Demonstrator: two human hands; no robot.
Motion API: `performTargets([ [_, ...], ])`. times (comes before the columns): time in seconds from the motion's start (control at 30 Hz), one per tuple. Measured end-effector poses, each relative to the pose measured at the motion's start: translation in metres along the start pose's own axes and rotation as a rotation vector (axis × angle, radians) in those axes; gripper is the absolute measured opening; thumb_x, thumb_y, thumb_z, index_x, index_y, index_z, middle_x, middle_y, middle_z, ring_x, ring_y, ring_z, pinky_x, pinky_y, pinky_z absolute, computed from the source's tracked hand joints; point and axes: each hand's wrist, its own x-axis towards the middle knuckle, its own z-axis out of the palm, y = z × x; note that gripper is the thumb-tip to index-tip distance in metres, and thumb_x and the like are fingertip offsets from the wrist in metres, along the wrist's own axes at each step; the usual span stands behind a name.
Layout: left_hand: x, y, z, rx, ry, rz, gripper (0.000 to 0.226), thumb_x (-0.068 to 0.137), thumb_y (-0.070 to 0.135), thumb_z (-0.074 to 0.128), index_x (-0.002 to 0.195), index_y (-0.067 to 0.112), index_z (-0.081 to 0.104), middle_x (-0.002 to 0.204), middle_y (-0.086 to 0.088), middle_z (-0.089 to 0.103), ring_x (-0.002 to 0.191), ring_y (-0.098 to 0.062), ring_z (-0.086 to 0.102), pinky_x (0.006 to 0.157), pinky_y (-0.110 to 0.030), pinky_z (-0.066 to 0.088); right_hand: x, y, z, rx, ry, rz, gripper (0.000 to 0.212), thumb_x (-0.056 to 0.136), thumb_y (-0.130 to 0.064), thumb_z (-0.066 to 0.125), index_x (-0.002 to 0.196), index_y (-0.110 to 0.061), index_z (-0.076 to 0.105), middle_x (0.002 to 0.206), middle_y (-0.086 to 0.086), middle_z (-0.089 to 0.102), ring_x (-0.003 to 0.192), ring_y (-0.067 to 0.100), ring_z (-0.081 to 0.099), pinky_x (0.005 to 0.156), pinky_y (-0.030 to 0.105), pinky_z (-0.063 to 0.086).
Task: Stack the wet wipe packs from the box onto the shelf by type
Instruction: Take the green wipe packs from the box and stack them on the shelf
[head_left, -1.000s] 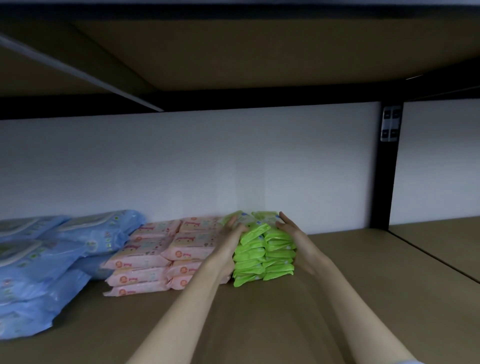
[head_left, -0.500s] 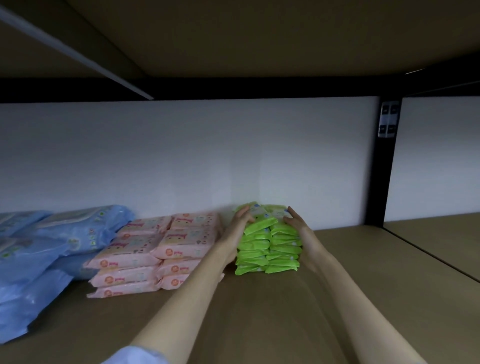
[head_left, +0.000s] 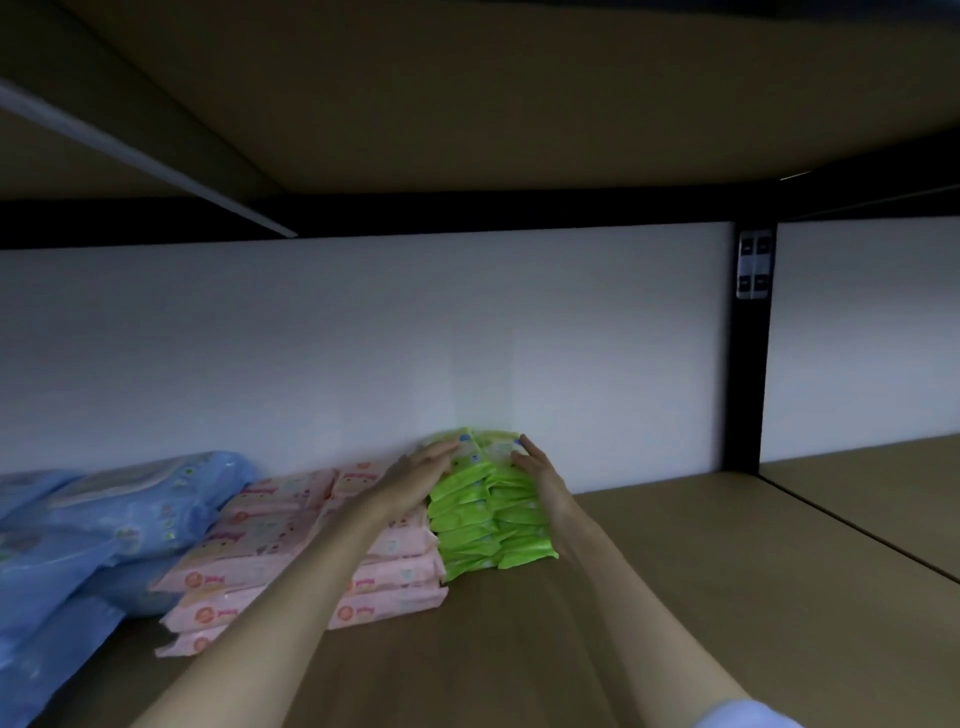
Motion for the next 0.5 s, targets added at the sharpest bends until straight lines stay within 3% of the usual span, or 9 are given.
performTargets([
  [0.03, -0.002, -0.001, 0.001, 0.042, 0.011, 0.023, 0.026, 0.096, 0.044, 0.035, 0.117, 0.057, 0.045, 0.150, -0.001, 0.031, 0.141, -0.025, 0.025, 0.117, -0.044, 0.018, 0.001, 0.002, -0.002, -0.001, -0.003, 0.021, 0.036, 0.092, -0.032, 0.054, 0.127, -0.034, 0.047, 0.124, 0.005, 0.058, 0.115, 0.025, 0.057, 0.099, 0.040, 0.045],
  [0.1, -0.009, 0.003, 0.006, 0.189, 0.054, 0.076, 0.035, 0.099, 0.043, 0.030, 0.132, 0.046, 0.040, 0.156, 0.002, 0.011, 0.145, -0.025, 0.007, 0.118, -0.046, 0.009, 0.027, 0.024, -0.024, 0.008, -0.002, 0.052, 0.059, 0.078, -0.057, 0.065, 0.130, -0.034, 0.050, 0.132, 0.004, 0.056, 0.118, 0.027, 0.057, 0.102, 0.049, 0.043],
  [0.17, -0.016, 0.009, 0.014, 0.220, 0.059, 0.129, 0.043, 0.094, 0.051, 0.037, 0.134, 0.037, 0.039, 0.155, 0.001, 0.018, 0.143, -0.024, 0.017, 0.116, -0.047, 0.019, 0.041, 0.038, -0.042, 0.046, -0.042, 0.049, 0.078, 0.066, -0.071, 0.067, 0.133, -0.035, 0.049, 0.137, 0.001, 0.052, 0.122, 0.025, 0.054, 0.104, 0.052, 0.040],
  [0.23, -0.021, 0.014, 0.020, 0.218, 0.048, 0.171, 0.053, 0.089, 0.051, 0.046, 0.135, 0.027, 0.033, 0.145, -0.002, 0.035, 0.135, -0.022, 0.033, 0.111, -0.043, 0.029, 0.021, 0.020, -0.031, -0.012, -0.069, 0.063, 0.065, 0.074, -0.064, 0.065, 0.130, -0.035, 0.051, 0.136, -0.004, 0.053, 0.121, 0.022, 0.054, 0.106, 0.049, 0.040],
  [0.3, -0.023, 0.015, 0.023, 0.288, 0.071, 0.207, 0.057, 0.090, 0.045, 0.049, 0.138, 0.021, 0.029, 0.143, -0.003, 0.038, 0.134, -0.021, 0.033, 0.111, -0.041, 0.030, 0.001, 0.002, -0.020, 0.006, -0.055, 0.032, 0.044, 0.087, -0.038, 0.061, 0.129, -0.033, 0.050, 0.126, 0.000, 0.059, 0.114, 0.023, 0.058, 0.103, 0.046, 0.044],
  [0.4, -0.026, 0.013, 0.026, 0.392, 0.058, 0.240, 0.057, 0.094, 0.042, 0.042, 0.145, 0.025, 0.021, 0.155, 0.001, 0.019, 0.144, -0.026, 0.012, 0.116, -0.042, 0.018, -0.007, -0.004, -0.017, 0.019, -0.017, -0.039, 0.041, 0.094, -0.021, 0.053, 0.135, -0.022, 0.047, 0.131, 0.007, 0.056, 0.116, 0.025, 0.057, 0.103, 0.042, 0.043],
  [0.5, -0.029, 0.014, 0.023, 0.553, 0.023, 0.241, 0.056, 0.097, 0.043, 0.033, 0.147, 0.029, 0.012, 0.158, 0.007, -0.001, 0.145, -0.027, -0.006, 0.118, -0.044, 0.004, -0.020, -0.009, -0.012, -0.212, 0.075, -0.166, 0.038, 0.097, -0.023, 0.047, 0.135, -0.021, 0.048, 0.143, 0.005, 0.044, 0.132, 0.019, 0.042, 0.111, 0.033, 0.032],
])
